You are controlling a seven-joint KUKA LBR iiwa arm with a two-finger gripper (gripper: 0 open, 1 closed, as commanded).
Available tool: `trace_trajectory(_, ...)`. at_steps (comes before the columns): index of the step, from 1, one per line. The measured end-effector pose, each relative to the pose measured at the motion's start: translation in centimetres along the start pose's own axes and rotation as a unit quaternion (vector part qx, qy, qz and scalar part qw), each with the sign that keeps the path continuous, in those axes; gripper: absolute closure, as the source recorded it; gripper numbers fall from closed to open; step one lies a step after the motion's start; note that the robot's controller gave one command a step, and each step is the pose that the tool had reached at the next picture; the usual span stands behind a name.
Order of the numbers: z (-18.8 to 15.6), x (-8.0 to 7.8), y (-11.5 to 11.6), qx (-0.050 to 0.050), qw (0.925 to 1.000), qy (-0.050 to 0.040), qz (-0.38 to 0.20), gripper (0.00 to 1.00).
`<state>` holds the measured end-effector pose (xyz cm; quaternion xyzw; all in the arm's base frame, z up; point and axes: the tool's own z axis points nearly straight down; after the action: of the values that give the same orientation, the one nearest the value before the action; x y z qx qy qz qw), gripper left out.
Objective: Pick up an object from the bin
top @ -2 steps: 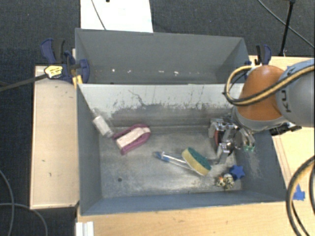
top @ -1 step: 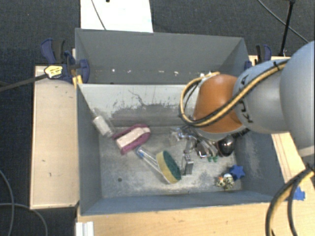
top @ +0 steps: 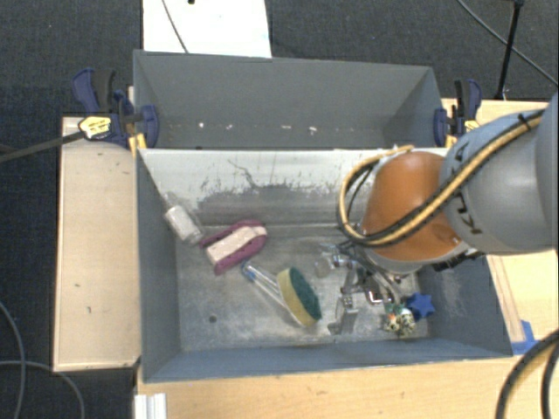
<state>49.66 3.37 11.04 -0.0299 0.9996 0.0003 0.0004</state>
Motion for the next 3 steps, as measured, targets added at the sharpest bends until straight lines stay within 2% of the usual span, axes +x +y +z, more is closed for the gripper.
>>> trace_trajectory(1, -8.0, -0.5, 1.2, 0.000, 0.9906, -0.0035, -0.137, 0.00)
trace_trajectory(2, -9.1, -2.7, 1.6, 0.000, 0.9686, -0.0027, -0.249, 0.00)
trace_trajectory(3, -0.2, -4.5, 1.4, -0.001, 0.9830, 0.0020, -0.184, 0.00)
